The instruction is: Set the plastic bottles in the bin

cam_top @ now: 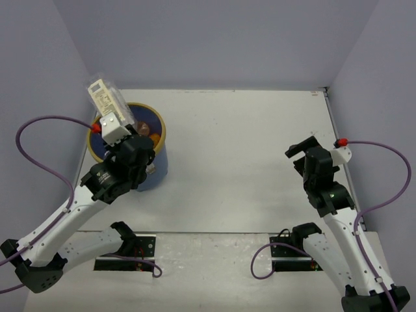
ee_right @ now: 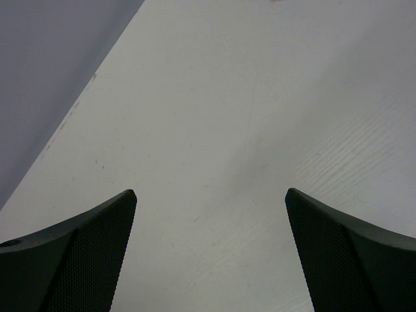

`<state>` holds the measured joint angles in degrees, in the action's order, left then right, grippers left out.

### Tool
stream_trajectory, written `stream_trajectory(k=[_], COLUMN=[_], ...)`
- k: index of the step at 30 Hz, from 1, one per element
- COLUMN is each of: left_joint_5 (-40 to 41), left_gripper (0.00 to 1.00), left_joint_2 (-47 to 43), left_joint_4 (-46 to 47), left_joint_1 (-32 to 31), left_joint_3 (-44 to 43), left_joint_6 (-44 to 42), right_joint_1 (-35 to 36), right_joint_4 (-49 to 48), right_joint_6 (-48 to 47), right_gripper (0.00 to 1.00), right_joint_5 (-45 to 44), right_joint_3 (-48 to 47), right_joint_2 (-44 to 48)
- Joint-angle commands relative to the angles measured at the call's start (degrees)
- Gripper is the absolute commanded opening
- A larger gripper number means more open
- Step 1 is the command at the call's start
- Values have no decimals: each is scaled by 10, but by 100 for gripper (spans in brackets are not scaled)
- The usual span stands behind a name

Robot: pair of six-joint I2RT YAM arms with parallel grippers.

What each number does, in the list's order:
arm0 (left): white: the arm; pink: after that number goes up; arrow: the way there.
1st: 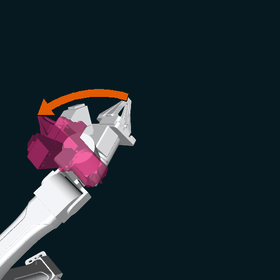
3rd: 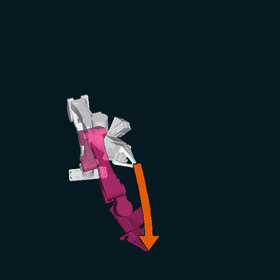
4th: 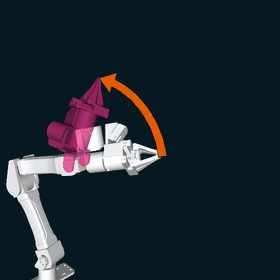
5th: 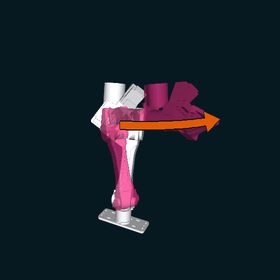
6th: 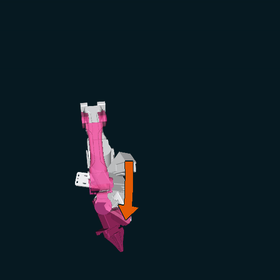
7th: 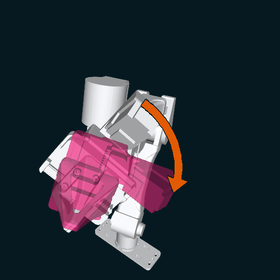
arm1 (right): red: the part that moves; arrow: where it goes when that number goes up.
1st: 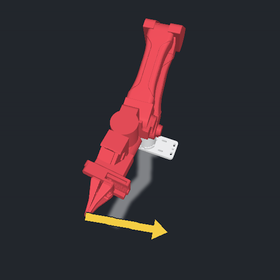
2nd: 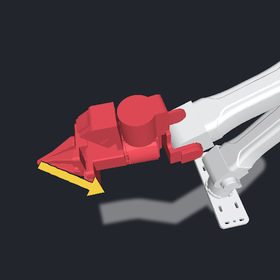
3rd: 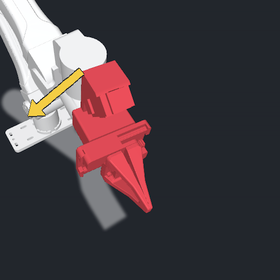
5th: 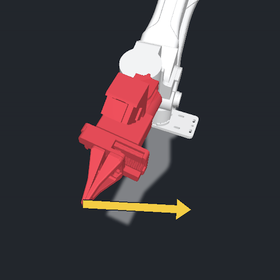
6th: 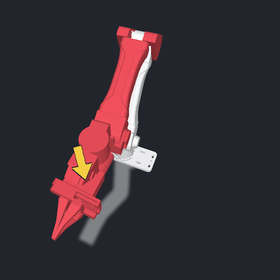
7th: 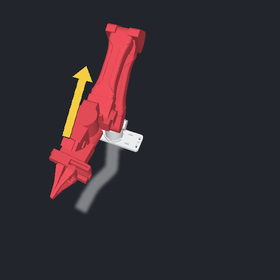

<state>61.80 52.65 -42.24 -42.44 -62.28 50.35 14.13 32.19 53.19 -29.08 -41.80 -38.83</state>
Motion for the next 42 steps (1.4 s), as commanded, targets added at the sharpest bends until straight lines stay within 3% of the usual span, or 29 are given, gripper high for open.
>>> stream_trajectory(k=[1, 3, 4, 5, 16, 18, 23, 29, 30, 32, 42], left_joint_5=[10, 0, -9, -21, -60, -102, -344, -593, -597, -679, -621], left_gripper=[47, 65, 86, 100, 100, 100, 100, 100, 100, 100, 100], left_joint_2=[-25, -30, -34, -37, -52, -54, -45, 23, 24, 66, 158], left_joint_4=[15, 29, 38, 47, 131, 175, 312, 361, 368, 384, 468], left_joint_1=[2, 2, 2, 2, 2, 2, 3, 2, 2, -2, -75], left_joint_3=[20, 25, 27, 30, 30, 25, 15, -28, -28, -17, 108], left_joint_6=[8, -1, -11, -27, -125, -172, -344, -382, -382, -381, -334], right_joint_1=[0, 0, 0, 0, 1, 0, 0, 0, 0, 0, 0], right_joint_4=[-19, -20, -19, -19, -25, -25, -36, -40, -40, -41, -50], right_joint_6=[-7, -8, -8, -7, -11, -16, -34, -41, -41, -43, -42], right_gripper=[99, 99, 99, 99, 99, 99, 99, 99, 99, 99, 99], right_joint_5=[1, 2, 2, 3, 9, 12, 30, 24, 23, 22, 27], right_joint_3=[-4, -4, -4, -4, -2, -4, -5, 1, 1, 1, 3], right_joint_2=[3, 2, 1, 1, -1, -3, -1, 9, 10, 11, 9])
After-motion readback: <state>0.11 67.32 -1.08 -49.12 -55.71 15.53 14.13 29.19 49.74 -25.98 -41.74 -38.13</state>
